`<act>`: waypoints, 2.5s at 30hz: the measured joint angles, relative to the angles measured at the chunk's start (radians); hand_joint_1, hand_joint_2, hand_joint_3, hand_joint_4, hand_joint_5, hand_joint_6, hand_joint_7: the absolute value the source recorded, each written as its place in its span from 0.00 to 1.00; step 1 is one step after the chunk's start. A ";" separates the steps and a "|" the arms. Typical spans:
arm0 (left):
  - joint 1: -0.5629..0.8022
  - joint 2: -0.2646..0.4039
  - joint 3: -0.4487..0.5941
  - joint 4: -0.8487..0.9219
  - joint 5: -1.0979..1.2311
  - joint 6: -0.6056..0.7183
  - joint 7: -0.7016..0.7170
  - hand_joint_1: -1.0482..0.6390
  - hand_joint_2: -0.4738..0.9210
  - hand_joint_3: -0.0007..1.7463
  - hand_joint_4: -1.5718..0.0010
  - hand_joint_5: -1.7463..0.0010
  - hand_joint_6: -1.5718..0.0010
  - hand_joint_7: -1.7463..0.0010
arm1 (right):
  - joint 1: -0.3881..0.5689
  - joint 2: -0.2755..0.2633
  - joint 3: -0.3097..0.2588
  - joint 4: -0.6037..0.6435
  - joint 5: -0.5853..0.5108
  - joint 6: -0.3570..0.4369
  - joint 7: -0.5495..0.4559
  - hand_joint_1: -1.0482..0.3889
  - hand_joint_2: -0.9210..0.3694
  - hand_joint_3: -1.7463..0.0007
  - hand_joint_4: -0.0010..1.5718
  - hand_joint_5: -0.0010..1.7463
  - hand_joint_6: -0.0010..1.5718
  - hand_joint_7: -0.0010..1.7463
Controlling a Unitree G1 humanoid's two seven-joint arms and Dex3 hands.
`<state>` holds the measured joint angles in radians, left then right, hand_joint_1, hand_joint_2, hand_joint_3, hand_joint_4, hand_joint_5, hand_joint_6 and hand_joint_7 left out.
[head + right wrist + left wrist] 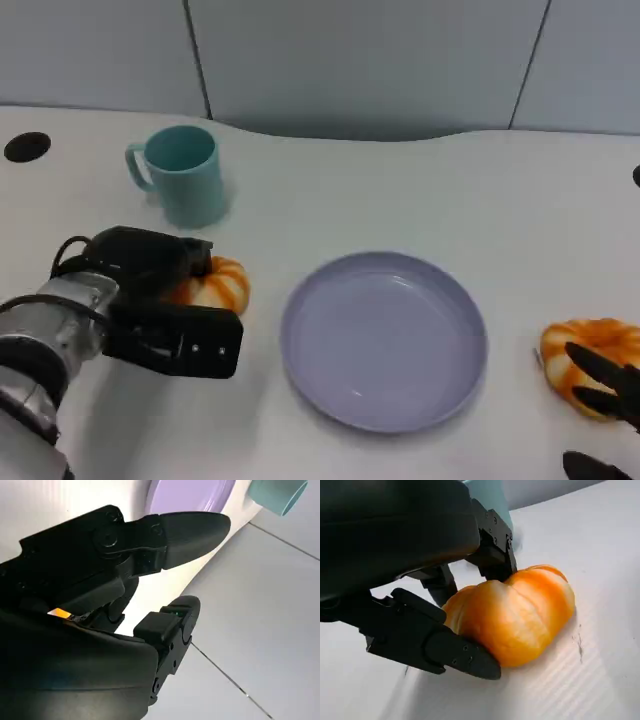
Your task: Grasp the bread from the table and place it into the plate.
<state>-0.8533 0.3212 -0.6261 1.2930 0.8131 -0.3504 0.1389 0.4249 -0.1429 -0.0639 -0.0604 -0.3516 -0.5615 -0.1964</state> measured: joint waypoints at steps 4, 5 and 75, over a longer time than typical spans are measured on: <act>0.000 -0.006 0.019 0.004 -0.037 0.001 -0.053 0.48 1.00 0.11 0.64 0.00 0.69 0.01 | 0.000 -0.001 -0.002 0.000 0.000 0.000 0.000 0.50 0.00 0.82 0.55 0.06 0.39 0.00; 0.000 -0.007 0.028 0.005 -0.045 0.002 -0.065 0.48 1.00 0.12 0.64 0.00 0.69 0.00 | 0.000 -0.001 -0.002 0.000 0.001 0.000 0.000 0.49 0.00 0.82 0.55 0.06 0.39 0.00; -0.186 -0.201 -0.020 -0.033 -0.039 -0.364 -0.200 0.31 0.99 0.00 0.78 0.53 0.66 0.72 | -0.010 0.012 0.002 0.004 -0.017 -0.005 -0.008 0.50 0.00 0.82 0.54 0.11 0.40 0.00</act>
<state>-1.0395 0.1207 -0.6463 1.2596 0.7744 -0.7140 -0.0612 0.4148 -0.1305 -0.0619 -0.0563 -0.3691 -0.5660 -0.2041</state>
